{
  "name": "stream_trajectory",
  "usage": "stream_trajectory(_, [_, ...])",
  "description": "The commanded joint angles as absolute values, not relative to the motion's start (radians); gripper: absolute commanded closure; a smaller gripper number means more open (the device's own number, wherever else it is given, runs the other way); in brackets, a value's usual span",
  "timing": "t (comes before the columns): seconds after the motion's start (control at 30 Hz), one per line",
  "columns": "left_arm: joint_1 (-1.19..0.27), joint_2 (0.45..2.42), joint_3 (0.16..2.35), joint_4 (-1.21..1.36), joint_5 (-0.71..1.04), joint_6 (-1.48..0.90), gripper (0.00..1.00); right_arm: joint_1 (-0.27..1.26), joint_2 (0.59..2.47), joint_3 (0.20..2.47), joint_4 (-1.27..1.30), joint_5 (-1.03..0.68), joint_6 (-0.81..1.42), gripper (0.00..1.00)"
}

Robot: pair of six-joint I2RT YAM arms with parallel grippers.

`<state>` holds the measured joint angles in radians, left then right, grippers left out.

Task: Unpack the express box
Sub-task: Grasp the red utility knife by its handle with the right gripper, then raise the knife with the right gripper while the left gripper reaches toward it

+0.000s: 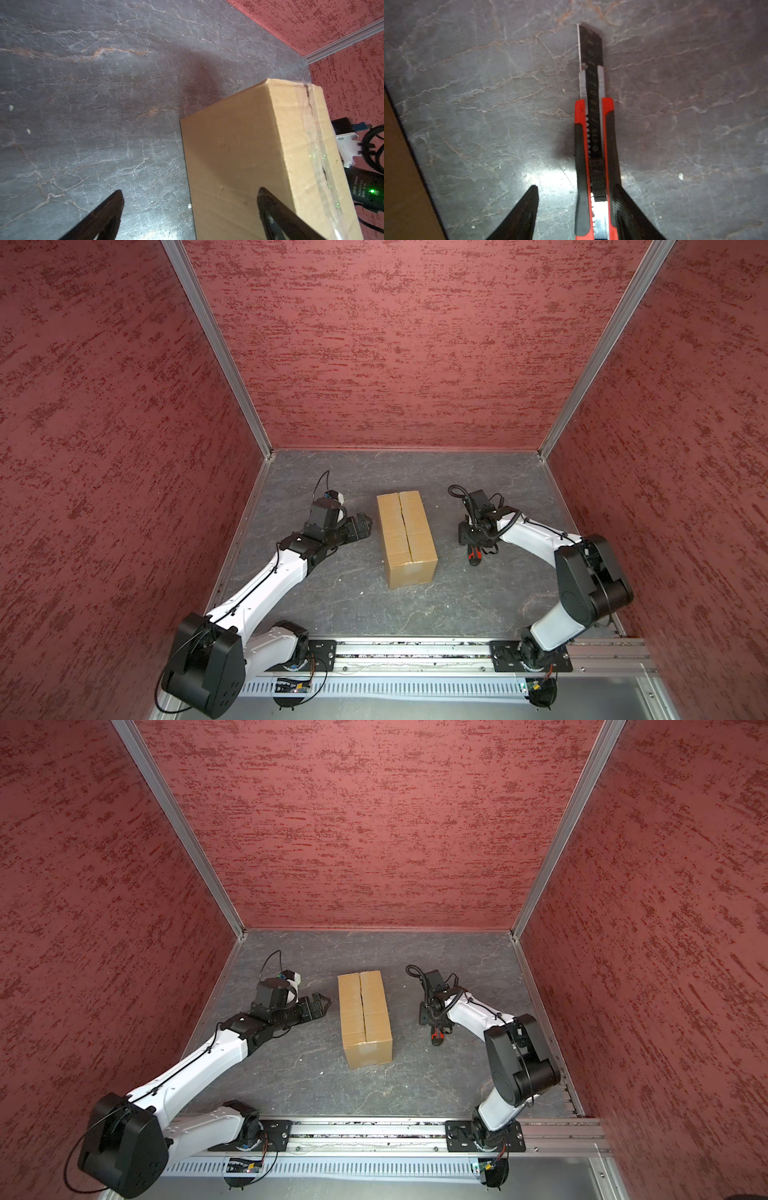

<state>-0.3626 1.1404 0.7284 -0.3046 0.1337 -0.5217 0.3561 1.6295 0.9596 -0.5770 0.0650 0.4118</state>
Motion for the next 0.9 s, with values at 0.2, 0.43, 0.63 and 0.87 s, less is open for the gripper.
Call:
stream_trajectory(0.2, [-0.356, 1.119, 0.773, -0.323, 0.149, -0.498, 0.0, 0.33, 1.658, 0.933, -0.574, 0.052, 0.419, 0.41])
stream_trajectory(0.43, [-0.356, 1.106, 0.794, -0.341, 0.143, -0.485, 0.0, 0.324, 1.66, 0.913, -0.558, 0.04, 0.422, 0.41])
stream_trajectory(0.63, [-0.356, 1.111, 0.81, -0.348, 0.15, -0.483, 0.0, 0.322, 1.664, 0.898, -0.544, 0.025, 0.417, 0.52])
stream_trajectory(0.87, [-0.364, 1.138, 0.957, -0.457, 0.171, -0.447, 0.0, 0.322, 1.618, 0.908, -0.57, 0.027, 0.405, 0.83])
